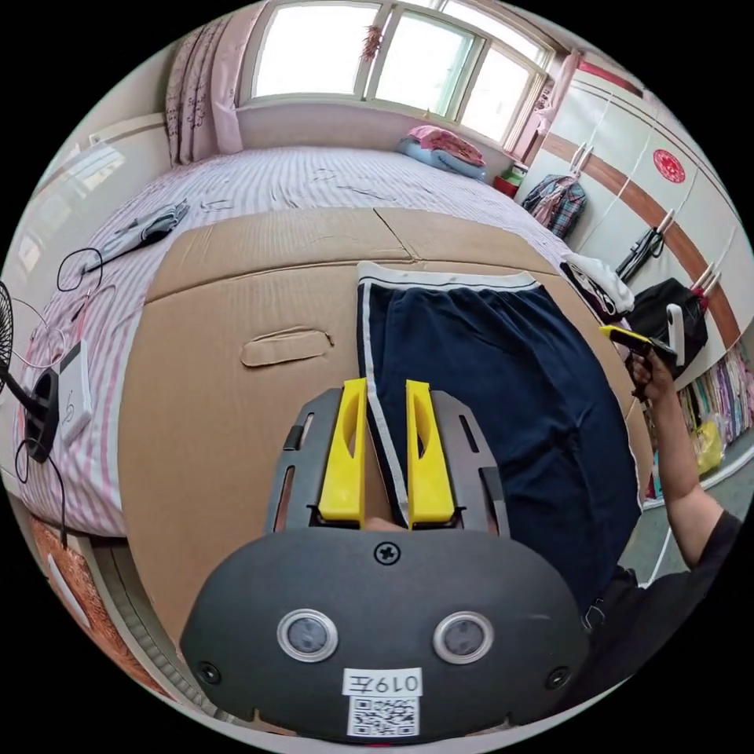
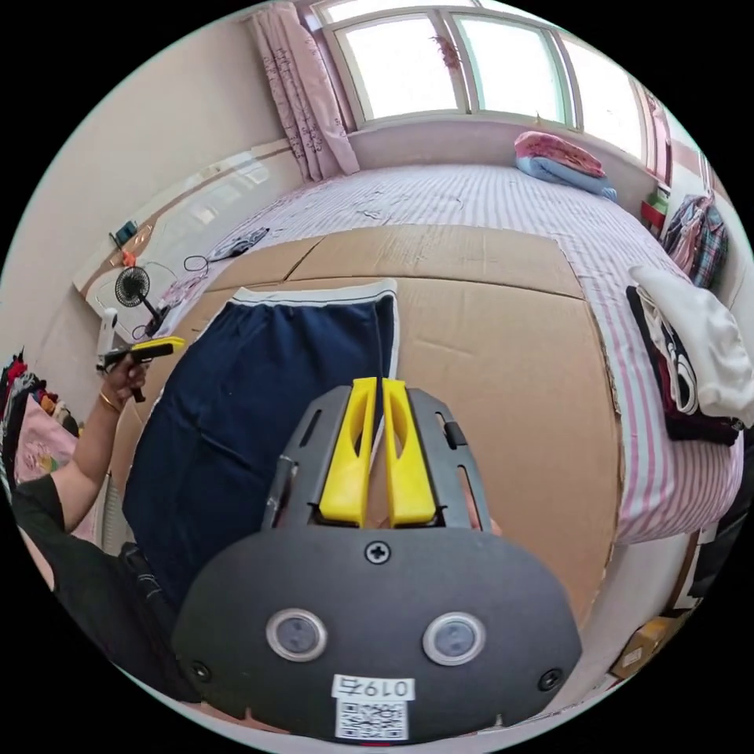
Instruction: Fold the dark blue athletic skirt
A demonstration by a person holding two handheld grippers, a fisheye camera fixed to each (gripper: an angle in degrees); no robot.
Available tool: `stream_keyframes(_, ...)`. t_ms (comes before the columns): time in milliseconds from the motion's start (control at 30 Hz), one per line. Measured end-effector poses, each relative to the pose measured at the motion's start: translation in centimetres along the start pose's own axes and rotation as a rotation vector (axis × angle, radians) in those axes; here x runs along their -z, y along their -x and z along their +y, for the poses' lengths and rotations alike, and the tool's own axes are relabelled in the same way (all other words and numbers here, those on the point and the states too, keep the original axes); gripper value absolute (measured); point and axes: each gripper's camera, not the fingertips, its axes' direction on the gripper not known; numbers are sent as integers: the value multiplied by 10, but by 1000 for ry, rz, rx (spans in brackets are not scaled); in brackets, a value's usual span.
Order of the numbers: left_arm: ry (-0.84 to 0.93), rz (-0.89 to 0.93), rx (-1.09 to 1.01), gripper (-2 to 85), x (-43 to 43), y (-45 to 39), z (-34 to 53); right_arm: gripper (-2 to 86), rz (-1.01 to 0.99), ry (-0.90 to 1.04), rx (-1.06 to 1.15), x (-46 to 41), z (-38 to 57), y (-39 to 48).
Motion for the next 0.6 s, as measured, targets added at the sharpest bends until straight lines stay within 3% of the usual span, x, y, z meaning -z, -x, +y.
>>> stream_keyframes(133, 37, -29, 79, 67, -8, 5, -3, 69, 18, 107, -43, -23, -20, -11)
stream_keyframes(300, 84, -16, 119, 70, -11, 6, 1, 108, -102, 140, -121, -22, -21, -34)
stream_keyframes(600, 99, -55, 77, 61, -1, -20, 24, 57, -11, 163, -61, 1, 0, -11)
